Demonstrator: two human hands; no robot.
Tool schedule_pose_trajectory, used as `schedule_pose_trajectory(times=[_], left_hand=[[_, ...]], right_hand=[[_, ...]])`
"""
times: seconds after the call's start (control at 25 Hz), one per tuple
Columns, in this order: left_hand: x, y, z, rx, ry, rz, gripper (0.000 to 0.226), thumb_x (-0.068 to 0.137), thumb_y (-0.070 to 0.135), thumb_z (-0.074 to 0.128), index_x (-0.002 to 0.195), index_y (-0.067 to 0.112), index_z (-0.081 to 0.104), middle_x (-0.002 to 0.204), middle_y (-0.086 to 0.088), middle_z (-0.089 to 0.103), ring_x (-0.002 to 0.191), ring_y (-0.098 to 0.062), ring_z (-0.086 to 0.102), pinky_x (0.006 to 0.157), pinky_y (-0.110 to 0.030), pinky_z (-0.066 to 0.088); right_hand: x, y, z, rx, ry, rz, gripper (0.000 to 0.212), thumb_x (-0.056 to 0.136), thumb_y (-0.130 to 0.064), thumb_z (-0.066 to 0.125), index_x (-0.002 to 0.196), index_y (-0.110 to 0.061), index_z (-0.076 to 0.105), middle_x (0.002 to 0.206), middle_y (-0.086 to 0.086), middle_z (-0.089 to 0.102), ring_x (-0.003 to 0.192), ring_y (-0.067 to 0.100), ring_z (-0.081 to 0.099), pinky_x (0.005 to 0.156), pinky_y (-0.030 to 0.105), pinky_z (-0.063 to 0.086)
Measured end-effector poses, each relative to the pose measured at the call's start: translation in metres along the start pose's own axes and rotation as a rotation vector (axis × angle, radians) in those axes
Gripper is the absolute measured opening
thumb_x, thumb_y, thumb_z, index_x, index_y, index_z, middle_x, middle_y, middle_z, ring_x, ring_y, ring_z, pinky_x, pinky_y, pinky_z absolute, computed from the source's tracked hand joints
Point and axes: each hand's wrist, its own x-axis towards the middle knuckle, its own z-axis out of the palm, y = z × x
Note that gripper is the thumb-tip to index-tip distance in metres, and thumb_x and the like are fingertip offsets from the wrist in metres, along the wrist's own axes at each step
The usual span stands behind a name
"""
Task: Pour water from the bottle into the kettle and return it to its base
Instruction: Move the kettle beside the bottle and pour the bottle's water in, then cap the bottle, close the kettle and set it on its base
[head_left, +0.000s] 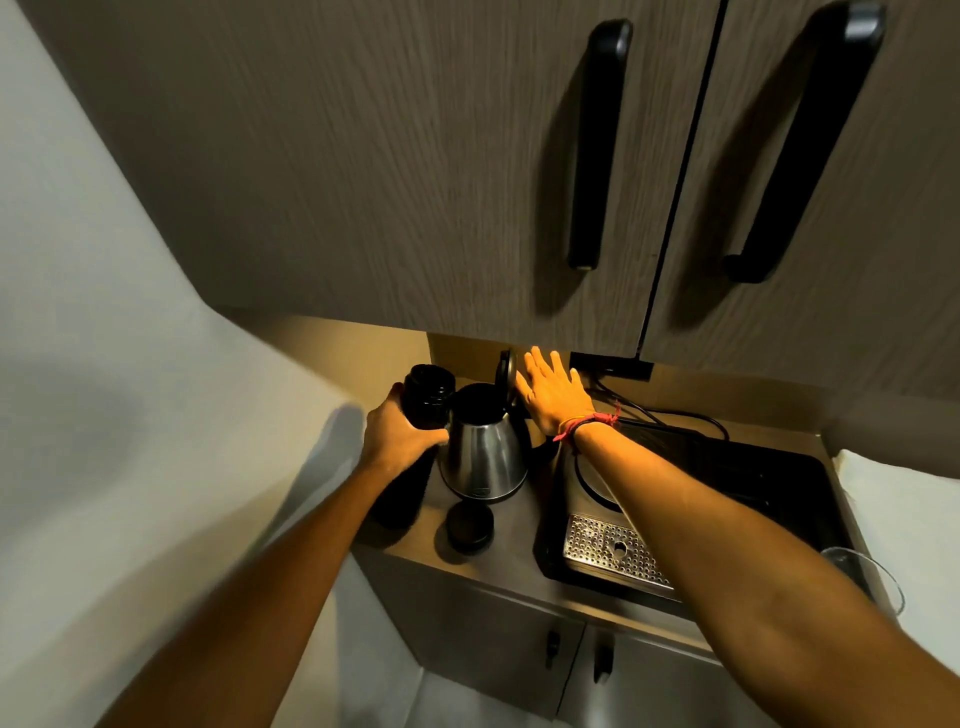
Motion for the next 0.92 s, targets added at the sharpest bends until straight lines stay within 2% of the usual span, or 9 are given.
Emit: schedule_pose_trajectory(times=[0.08, 0.16, 0.36, 0.48, 0.6, 0.68, 0.76, 0.8, 0.92], left_hand=[[-0.001, -0.017, -0.005, -0.112, 0.058, -0.063, 0.088, 0.056, 0.025, 0.094, 0.134, 0.020, 0.053, 0.128, -0.008, 0.066, 0.119, -0.029, 0.060, 0.091, -0.031, 0.047], [-0.004, -0.031, -0.009, -0.198, 0.089, -0.116, 0.093, 0.055, 0.023, 0.096, 0.136, 0.020, 0.052, 0.131, -0.007, 0.064, 0.123, -0.029, 0.058, 0.098, -0.036, 0.048], [-0.005, -0.040, -0.022, -0.284, 0.095, -0.088, 0.093, 0.055, 0.021, 0.097, 0.134, 0.020, 0.048, 0.132, -0.006, 0.061, 0.123, -0.028, 0.057, 0.095, -0.029, 0.046], [0.001, -0.024, -0.035, -0.288, 0.080, -0.008, 0.094, 0.057, 0.029, 0.096, 0.135, 0.020, 0.045, 0.134, -0.004, 0.058, 0.125, -0.026, 0.055, 0.097, -0.029, 0.046], [-0.006, 0.001, -0.046, -0.041, 0.283, 0.261, 0.083, 0.069, 0.052, 0.085, 0.135, 0.020, 0.045, 0.136, -0.003, 0.050, 0.129, -0.021, 0.046, 0.103, -0.034, 0.043], [-0.019, 0.011, -0.036, 0.312, 0.398, 0.677, 0.060, 0.084, 0.055, 0.066, 0.128, 0.018, 0.049, 0.129, -0.006, 0.051, 0.121, -0.023, 0.048, 0.097, -0.036, 0.044], [-0.038, 0.007, -0.006, 0.559, 0.181, 1.022, 0.042, 0.092, 0.045, 0.055, 0.121, 0.014, 0.053, 0.117, -0.009, 0.054, 0.106, -0.025, 0.053, 0.086, -0.037, 0.043], [-0.050, 0.002, 0.012, 0.648, 0.005, 1.015, 0.039, 0.093, 0.044, 0.053, 0.118, 0.014, 0.054, 0.112, -0.008, 0.055, 0.101, -0.024, 0.054, 0.080, -0.036, 0.043], [-0.077, -0.026, 0.058, 0.781, -0.388, 0.549, 0.053, 0.092, 0.051, 0.052, 0.133, 0.017, 0.046, 0.127, -0.010, 0.052, 0.115, -0.028, 0.053, 0.088, -0.039, 0.047]], right_hand=[[0.000, -0.001, 0.001, -0.054, -0.018, -0.033, 0.076, 0.096, -0.017, 0.054, 0.155, -0.016, 0.006, 0.165, 0.013, -0.001, 0.151, 0.042, -0.002, 0.120, 0.061, 0.011], [0.001, -0.004, 0.000, -0.048, -0.024, -0.037, 0.072, 0.098, -0.017, 0.051, 0.155, -0.014, 0.007, 0.165, 0.013, -0.001, 0.150, 0.042, -0.002, 0.119, 0.061, 0.012], [0.009, -0.016, -0.001, 0.135, -0.037, 0.049, 0.060, 0.103, -0.043, 0.023, 0.155, -0.016, 0.011, 0.166, 0.006, 0.003, 0.152, 0.035, 0.000, 0.121, 0.057, 0.008], [0.013, -0.030, 0.003, 0.154, -0.041, 0.057, 0.064, 0.101, -0.052, 0.018, 0.154, -0.015, 0.019, 0.165, 0.005, 0.009, 0.152, 0.032, 0.006, 0.121, 0.055, 0.010], [0.017, -0.042, 0.007, 0.118, -0.061, 0.069, 0.070, 0.100, -0.055, 0.021, 0.155, -0.012, 0.018, 0.165, 0.006, 0.009, 0.152, 0.030, 0.007, 0.122, 0.054, 0.013], [0.019, -0.048, 0.011, 0.080, -0.065, 0.065, 0.071, 0.099, -0.056, 0.022, 0.155, -0.012, 0.015, 0.166, 0.006, 0.008, 0.152, 0.030, 0.007, 0.122, 0.055, 0.014], [0.019, -0.050, 0.017, 0.030, -0.072, 0.065, 0.072, 0.099, -0.056, 0.022, 0.155, -0.012, 0.013, 0.166, 0.004, 0.005, 0.153, 0.029, 0.005, 0.122, 0.057, 0.011], [0.019, -0.051, 0.020, 0.012, -0.075, 0.069, 0.072, 0.099, -0.056, 0.021, 0.156, -0.013, 0.011, 0.166, 0.003, 0.004, 0.153, 0.029, 0.003, 0.122, 0.057, 0.008], [0.019, -0.052, 0.021, -0.010, -0.024, 0.028, 0.070, 0.099, -0.058, 0.018, 0.156, -0.018, 0.007, 0.166, 0.000, -0.001, 0.153, 0.027, -0.002, 0.122, 0.056, 0.004]])
